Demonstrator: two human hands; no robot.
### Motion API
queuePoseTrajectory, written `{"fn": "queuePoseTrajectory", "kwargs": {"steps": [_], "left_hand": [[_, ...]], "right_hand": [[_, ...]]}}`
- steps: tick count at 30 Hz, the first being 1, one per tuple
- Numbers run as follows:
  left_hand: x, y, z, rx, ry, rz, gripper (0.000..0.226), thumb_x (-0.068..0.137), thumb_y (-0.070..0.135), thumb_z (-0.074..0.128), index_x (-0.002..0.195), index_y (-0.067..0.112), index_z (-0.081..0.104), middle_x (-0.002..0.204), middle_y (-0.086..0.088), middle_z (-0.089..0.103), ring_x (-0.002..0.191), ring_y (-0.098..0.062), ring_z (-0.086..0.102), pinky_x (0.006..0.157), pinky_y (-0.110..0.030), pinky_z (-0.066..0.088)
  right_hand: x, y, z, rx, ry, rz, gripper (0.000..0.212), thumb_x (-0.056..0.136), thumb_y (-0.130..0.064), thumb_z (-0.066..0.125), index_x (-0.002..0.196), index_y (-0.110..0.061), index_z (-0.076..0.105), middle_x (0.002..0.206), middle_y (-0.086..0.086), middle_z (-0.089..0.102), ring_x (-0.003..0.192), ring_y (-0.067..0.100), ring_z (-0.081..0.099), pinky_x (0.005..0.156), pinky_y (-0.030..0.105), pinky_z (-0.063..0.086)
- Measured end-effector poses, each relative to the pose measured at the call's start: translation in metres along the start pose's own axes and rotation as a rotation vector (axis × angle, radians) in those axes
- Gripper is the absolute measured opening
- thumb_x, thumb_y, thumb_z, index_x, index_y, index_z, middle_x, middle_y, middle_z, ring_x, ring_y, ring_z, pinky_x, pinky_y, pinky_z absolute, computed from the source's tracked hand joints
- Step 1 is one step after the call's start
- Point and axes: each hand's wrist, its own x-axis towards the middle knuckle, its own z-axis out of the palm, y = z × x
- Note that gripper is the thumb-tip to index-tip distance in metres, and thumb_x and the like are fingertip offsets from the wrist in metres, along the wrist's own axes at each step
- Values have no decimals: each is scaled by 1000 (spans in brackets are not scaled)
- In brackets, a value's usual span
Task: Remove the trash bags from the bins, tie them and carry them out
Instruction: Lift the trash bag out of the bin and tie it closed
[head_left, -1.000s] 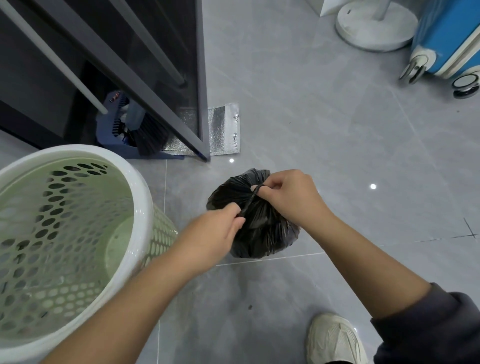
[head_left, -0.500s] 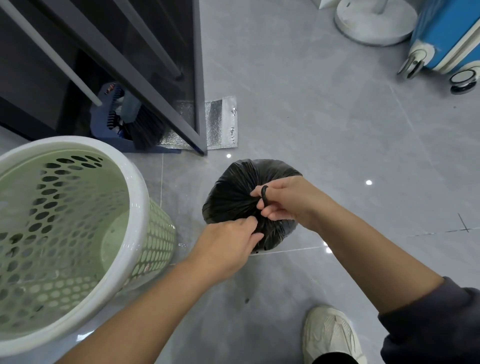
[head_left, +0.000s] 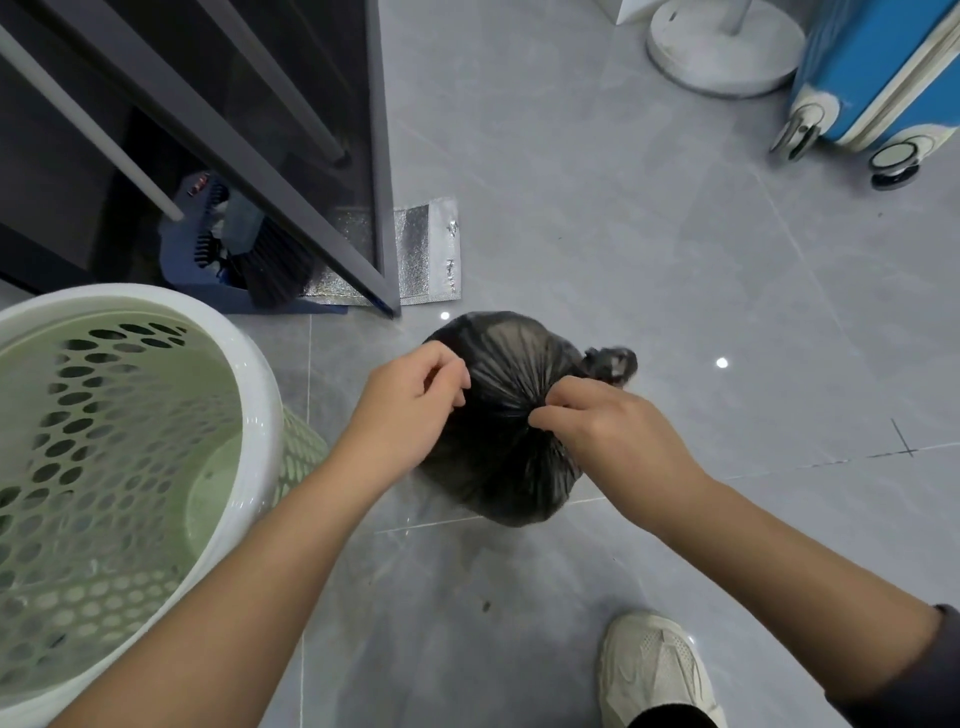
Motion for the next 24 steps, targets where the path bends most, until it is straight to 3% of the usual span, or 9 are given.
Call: {"fn": "queuePoseTrajectory", "kwargs": {"steps": [5, 8, 11, 16, 21, 24], "left_hand": [[7, 15, 0, -187, -8, 43, 17, 90, 13, 56, 77, 22, 64, 74, 1, 68, 68, -12, 62, 68, -30, 50], [7, 26, 4, -280, -80, 78, 16, 90, 8, 55, 83, 21, 63, 82, -1, 71, 71, -13, 62, 65, -27, 49], [7, 31, 8, -259, -216, 82, 11, 85, 24, 57, 94, 29, 61, 92, 0, 73, 75, -11, 63, 68, -22, 49], [8, 28, 14, -158, -415, -95, 30, 94, 33, 51, 124, 31, 51, 81, 7, 61, 67, 8, 55, 71, -20, 42], [3, 12, 20, -282, -536, -210, 35, 90, 44, 54, 122, 31, 55, 84, 4, 59, 82, -6, 54, 77, -25, 37], [2, 11, 29, -336, -567, -200, 19, 94, 26, 55, 112, 25, 62, 86, 3, 64, 80, -8, 54, 74, -17, 42]], "right_hand": [[-7, 12, 2, 16, 62, -136, 42, 62, 14, 74, 97, -9, 70, 90, 7, 63, 72, 26, 57, 52, 28, 44], [-8, 16, -1, 53, 44, -272, 24, 80, 6, 62, 99, -8, 68, 97, 8, 63, 81, 26, 59, 61, 33, 49], [-9, 14, -2, 93, 12, -394, 22, 93, -1, 48, 100, -6, 68, 99, 10, 64, 82, 27, 57, 70, 33, 47], [-11, 13, 1, 100, -35, -478, 21, 96, -4, 46, 100, -4, 67, 98, 11, 63, 82, 27, 55, 73, 34, 45], [-15, 13, 4, 139, -102, -514, 19, 97, -5, 48, 98, -5, 67, 100, 9, 62, 86, 24, 52, 74, 32, 43], [-17, 15, 9, 161, -111, -518, 18, 96, -4, 48, 98, -5, 67, 102, 9, 62, 87, 24, 52, 76, 32, 44]]}}
